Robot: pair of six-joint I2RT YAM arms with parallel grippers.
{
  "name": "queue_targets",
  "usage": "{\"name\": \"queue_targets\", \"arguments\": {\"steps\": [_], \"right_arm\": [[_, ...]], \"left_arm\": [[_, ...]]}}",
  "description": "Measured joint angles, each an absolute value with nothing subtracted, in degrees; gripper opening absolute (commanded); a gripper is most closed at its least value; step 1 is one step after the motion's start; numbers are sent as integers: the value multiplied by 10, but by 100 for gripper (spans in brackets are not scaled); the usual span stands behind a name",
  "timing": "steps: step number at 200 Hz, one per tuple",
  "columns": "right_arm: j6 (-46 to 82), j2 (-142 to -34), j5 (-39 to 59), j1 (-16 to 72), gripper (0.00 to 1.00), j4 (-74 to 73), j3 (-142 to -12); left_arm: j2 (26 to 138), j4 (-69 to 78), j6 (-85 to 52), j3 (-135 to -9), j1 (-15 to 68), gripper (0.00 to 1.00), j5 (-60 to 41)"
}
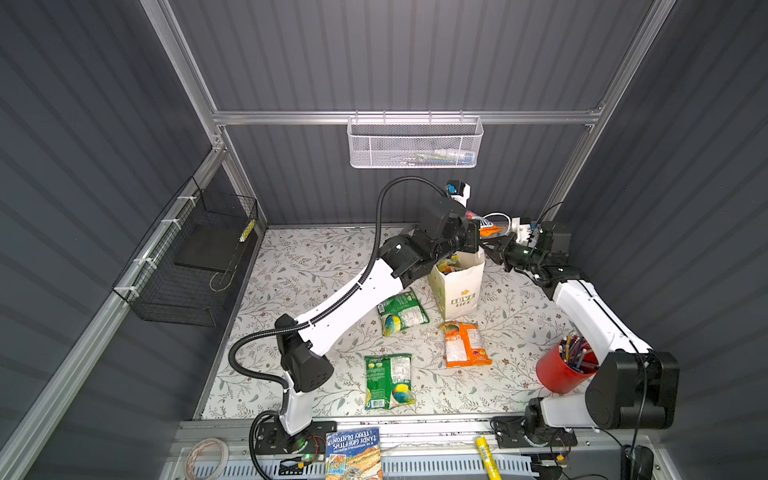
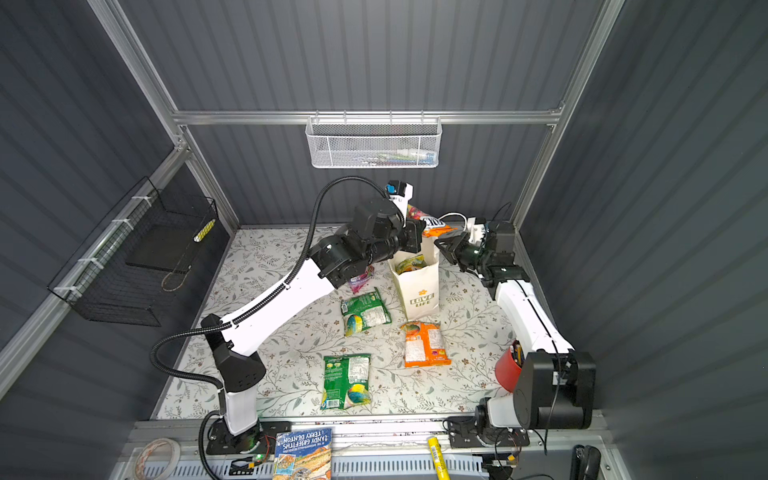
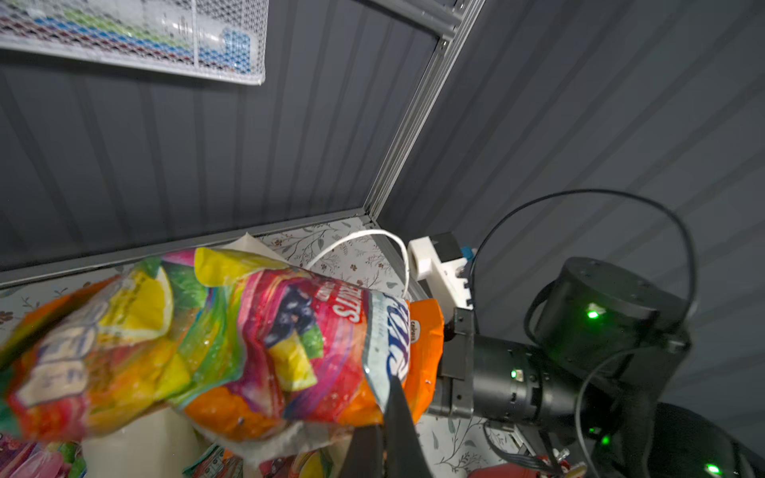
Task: Place the snacks into the paper bag
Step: 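Lift the multicolour bag and carry it over the paper bag opening, then open the left gripper to drop the multicolour bag into the paper bag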
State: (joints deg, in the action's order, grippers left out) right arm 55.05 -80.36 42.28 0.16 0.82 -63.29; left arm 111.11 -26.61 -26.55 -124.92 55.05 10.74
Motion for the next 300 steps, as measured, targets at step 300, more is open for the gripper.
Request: {"name": "queue_targets", "arguments": {"steps": [300], "right_arm": [[546,-801,405,0,0,18,-633]], "left_arm": [[1262,-455,-276,-1390,550,0,216]]}}
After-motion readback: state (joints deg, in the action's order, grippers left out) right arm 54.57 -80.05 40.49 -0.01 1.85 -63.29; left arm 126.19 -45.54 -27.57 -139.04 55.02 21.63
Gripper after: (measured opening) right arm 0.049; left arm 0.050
